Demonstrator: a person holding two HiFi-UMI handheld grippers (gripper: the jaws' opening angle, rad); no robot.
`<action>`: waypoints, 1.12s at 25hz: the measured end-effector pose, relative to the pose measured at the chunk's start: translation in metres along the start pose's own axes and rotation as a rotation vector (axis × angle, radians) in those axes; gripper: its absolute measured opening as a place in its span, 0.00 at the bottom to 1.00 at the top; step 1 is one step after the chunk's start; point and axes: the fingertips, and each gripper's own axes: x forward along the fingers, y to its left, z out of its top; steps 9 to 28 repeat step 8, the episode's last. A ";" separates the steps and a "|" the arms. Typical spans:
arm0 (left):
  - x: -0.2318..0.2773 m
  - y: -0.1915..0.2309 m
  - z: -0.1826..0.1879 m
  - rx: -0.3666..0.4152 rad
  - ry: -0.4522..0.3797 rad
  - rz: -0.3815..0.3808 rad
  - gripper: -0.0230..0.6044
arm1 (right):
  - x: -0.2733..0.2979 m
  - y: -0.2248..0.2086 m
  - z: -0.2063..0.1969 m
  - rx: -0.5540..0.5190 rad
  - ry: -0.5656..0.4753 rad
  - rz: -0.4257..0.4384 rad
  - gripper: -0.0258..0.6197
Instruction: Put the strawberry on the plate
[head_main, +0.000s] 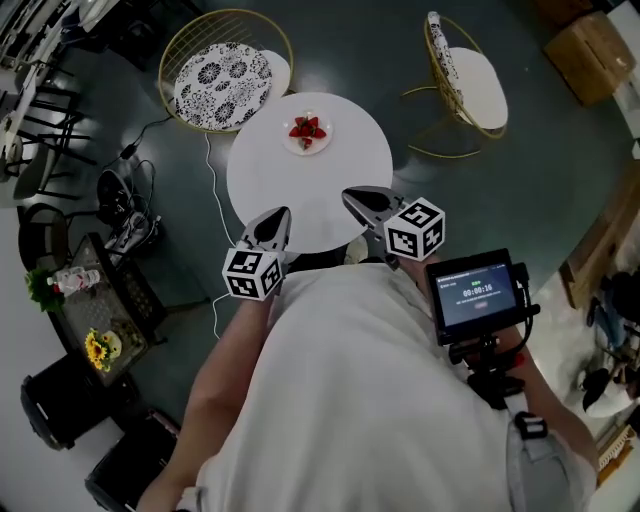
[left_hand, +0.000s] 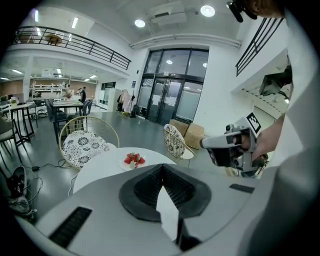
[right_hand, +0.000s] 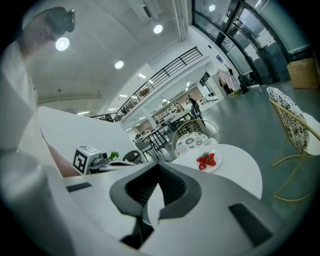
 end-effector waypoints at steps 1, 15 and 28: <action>0.000 0.000 0.000 0.002 0.003 0.000 0.05 | 0.000 0.000 -0.001 0.003 0.002 0.000 0.05; 0.007 -0.002 -0.001 0.008 0.029 -0.007 0.05 | -0.002 -0.004 -0.002 0.022 0.009 -0.008 0.05; 0.007 -0.002 -0.001 0.008 0.029 -0.007 0.05 | -0.002 -0.004 -0.002 0.022 0.009 -0.008 0.05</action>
